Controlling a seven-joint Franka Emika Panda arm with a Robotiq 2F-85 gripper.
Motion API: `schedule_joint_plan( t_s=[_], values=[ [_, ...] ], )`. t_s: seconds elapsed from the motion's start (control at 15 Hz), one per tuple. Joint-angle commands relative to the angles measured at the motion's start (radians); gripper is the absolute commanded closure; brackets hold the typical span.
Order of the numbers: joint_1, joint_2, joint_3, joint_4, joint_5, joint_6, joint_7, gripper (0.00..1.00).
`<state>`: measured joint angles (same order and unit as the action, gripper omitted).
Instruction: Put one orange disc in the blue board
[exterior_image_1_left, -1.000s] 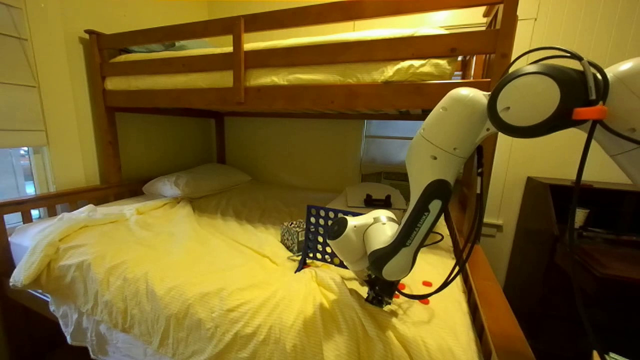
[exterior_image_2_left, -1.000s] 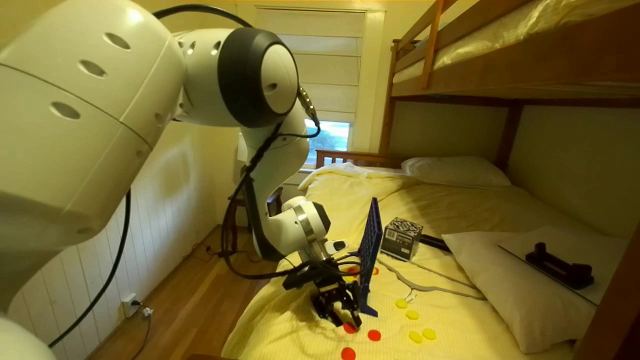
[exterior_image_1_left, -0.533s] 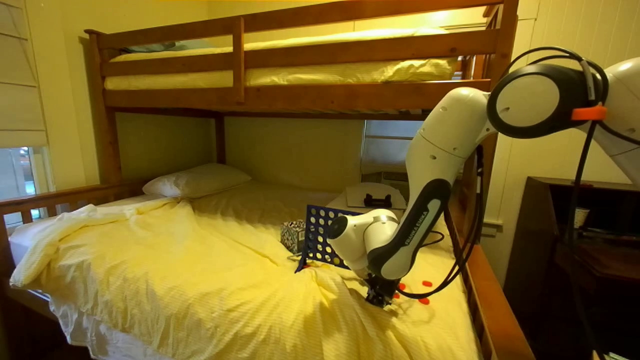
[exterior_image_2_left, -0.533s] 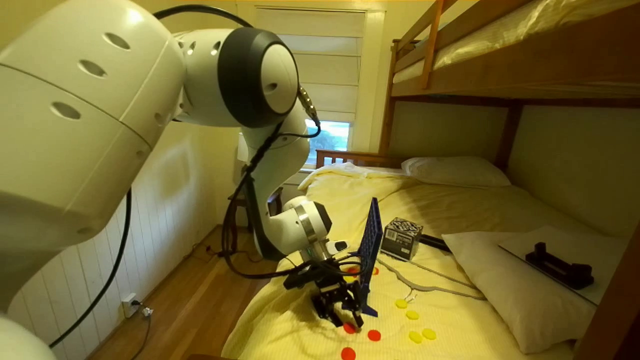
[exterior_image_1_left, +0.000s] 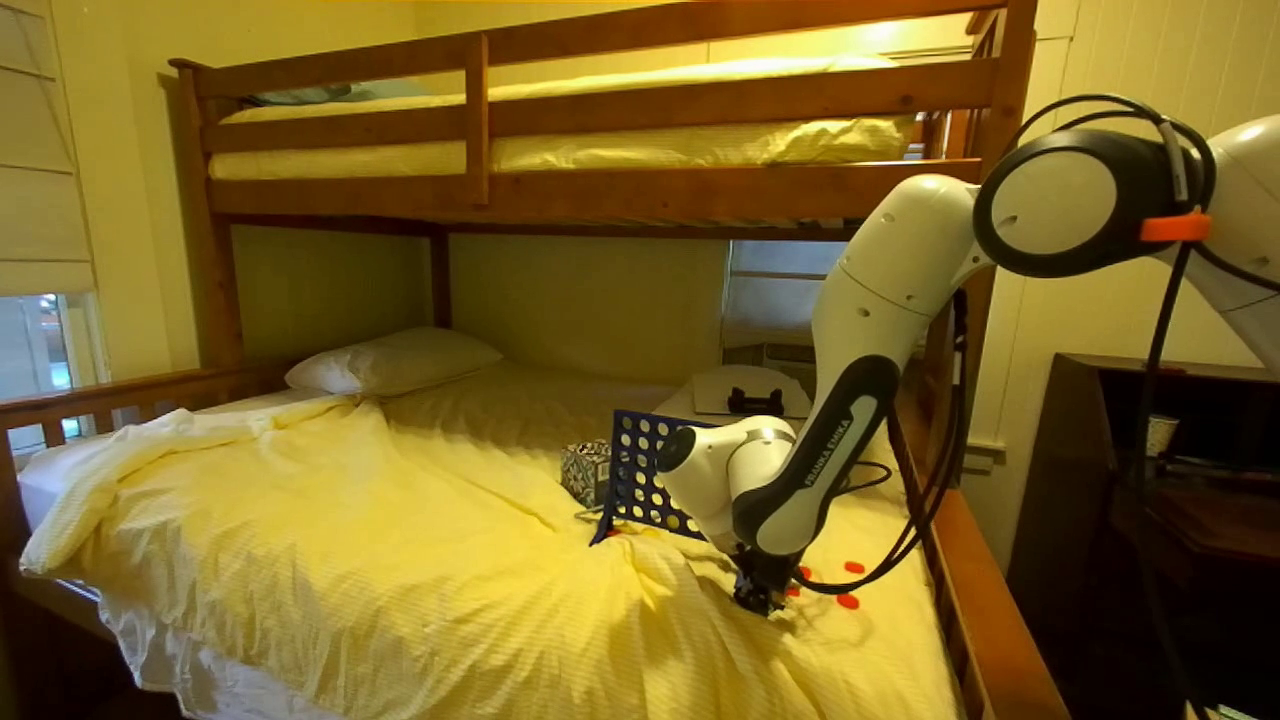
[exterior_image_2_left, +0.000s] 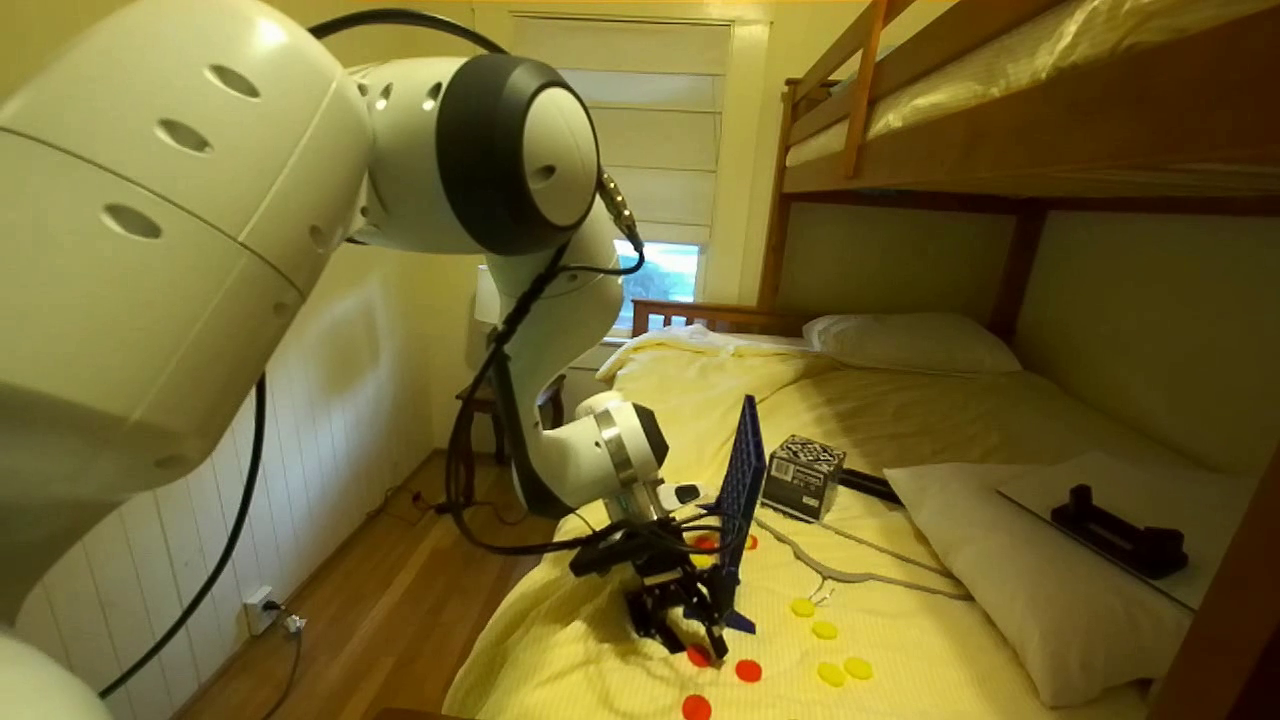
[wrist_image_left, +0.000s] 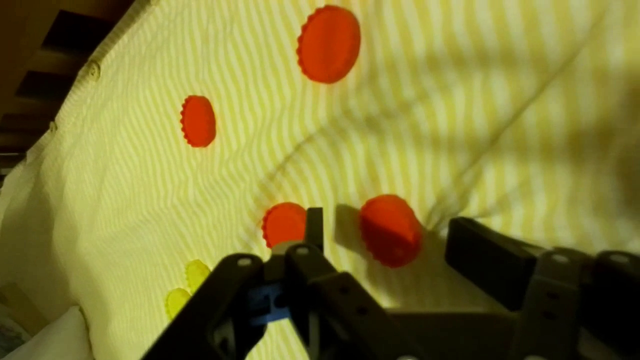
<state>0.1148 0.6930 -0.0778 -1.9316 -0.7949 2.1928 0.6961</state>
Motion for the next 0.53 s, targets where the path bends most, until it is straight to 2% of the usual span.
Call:
schedule_joint_plan(
  t_s=[0.0,0.07,0.27,0.33,0.47],
  values=[
    [0.0,0.02,0.001,0.017,0.066,-0.026,-0.039,0.24],
    [0.0,0.019,-0.001,0.018,0.073,-0.03,-0.041,0.23],
    [0.002,0.017,-0.005,0.022,0.096,-0.037,-0.05,0.29],
    [0.003,0.017,-0.005,0.024,0.104,-0.039,-0.054,0.52],
    [0.006,0.017,-0.008,0.026,0.119,-0.043,-0.061,0.55]
  ],
)
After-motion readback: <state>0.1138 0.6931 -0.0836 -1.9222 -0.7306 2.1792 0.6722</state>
